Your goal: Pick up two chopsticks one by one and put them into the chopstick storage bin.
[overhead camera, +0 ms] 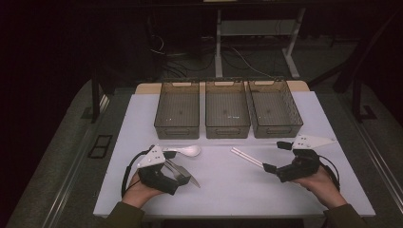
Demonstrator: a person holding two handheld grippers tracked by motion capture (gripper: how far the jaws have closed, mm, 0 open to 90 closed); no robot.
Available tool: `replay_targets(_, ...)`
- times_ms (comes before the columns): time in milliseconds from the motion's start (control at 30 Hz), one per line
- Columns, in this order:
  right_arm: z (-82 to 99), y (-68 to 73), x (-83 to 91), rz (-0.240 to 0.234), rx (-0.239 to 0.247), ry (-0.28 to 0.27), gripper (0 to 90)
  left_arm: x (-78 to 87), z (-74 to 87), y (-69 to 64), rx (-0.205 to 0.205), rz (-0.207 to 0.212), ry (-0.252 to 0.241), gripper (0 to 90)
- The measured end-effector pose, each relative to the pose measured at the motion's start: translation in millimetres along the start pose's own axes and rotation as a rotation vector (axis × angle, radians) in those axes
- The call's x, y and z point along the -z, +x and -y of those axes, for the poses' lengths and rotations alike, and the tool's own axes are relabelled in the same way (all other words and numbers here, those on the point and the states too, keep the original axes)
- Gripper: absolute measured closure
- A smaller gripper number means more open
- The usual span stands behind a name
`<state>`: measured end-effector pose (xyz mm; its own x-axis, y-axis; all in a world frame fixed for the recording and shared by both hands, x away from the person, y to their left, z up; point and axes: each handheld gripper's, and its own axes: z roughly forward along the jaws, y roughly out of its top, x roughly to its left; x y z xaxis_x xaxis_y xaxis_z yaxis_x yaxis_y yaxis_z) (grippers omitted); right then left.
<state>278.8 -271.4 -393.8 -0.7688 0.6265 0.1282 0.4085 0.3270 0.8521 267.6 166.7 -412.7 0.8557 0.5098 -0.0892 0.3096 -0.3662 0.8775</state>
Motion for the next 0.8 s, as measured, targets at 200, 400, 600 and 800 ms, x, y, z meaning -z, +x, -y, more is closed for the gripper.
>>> replay_targets(200, -4.6, -4.3, -8.1, -0.005, -0.002, 0.026, 0.9, -0.2, 1.3, 0.7, 0.005, 0.0, -0.002, 0.0)
replay_targets(400, -9.1, -6.7, -13.6, -0.014, -0.005, 0.035, 0.9, 0.5, 2.7, 1.4, 0.001, 0.0, -0.012, 0.0)
replay_targets(600, -16.7, -12.8, -22.3, -0.016, -0.015, 0.028, 0.9, -3.4, 2.8, 4.4, -0.021, 0.019, -0.018, 0.0)
replay_targets(800, -23.9, -15.8, -32.6, -0.02, -0.014, 0.034, 0.9, -5.9, 4.2, 6.4, -0.022, 0.024, -0.01, 0.0)
